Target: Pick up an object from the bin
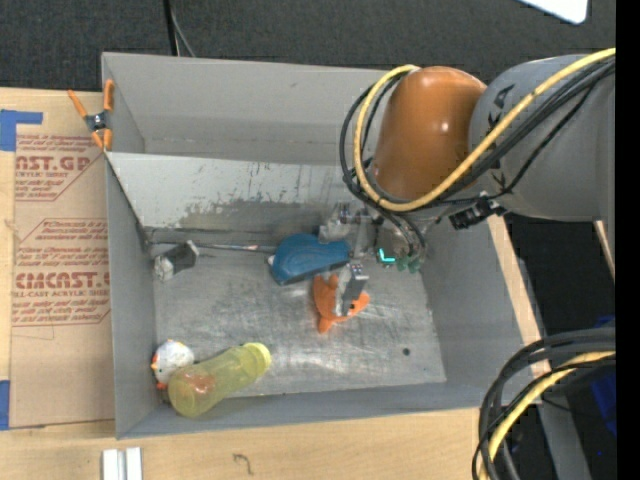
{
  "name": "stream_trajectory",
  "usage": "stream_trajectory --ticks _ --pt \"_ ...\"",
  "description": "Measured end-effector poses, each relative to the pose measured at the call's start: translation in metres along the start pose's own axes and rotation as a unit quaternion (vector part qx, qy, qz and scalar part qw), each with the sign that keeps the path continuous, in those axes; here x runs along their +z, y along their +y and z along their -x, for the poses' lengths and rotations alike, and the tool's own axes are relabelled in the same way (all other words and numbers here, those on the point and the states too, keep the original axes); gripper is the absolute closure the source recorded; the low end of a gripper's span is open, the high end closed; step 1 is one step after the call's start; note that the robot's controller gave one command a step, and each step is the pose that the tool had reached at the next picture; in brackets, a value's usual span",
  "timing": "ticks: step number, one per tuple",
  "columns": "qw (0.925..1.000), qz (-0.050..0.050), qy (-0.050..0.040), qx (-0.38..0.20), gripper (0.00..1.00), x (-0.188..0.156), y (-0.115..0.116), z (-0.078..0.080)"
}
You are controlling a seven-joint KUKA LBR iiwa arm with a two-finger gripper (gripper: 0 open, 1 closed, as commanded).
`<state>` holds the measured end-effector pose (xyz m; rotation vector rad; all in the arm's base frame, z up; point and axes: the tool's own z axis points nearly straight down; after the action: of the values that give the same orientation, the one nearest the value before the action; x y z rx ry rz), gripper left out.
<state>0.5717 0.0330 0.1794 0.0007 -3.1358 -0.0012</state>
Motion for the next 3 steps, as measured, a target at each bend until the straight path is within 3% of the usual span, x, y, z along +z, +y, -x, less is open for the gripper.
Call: stream_trajectory --ticks 1,2,3 --pt "1.0000 0.000 -0.0036 0.000 0.00 -0.004 0.000 0.002" --pt "0.9998 0.000 -0.0084 -0.020 0.00 0.037 -0.005 0.008" --pt "0.9996 0.000 -0.0110 -0.026 0.00 0.051 -0.007 0.009"
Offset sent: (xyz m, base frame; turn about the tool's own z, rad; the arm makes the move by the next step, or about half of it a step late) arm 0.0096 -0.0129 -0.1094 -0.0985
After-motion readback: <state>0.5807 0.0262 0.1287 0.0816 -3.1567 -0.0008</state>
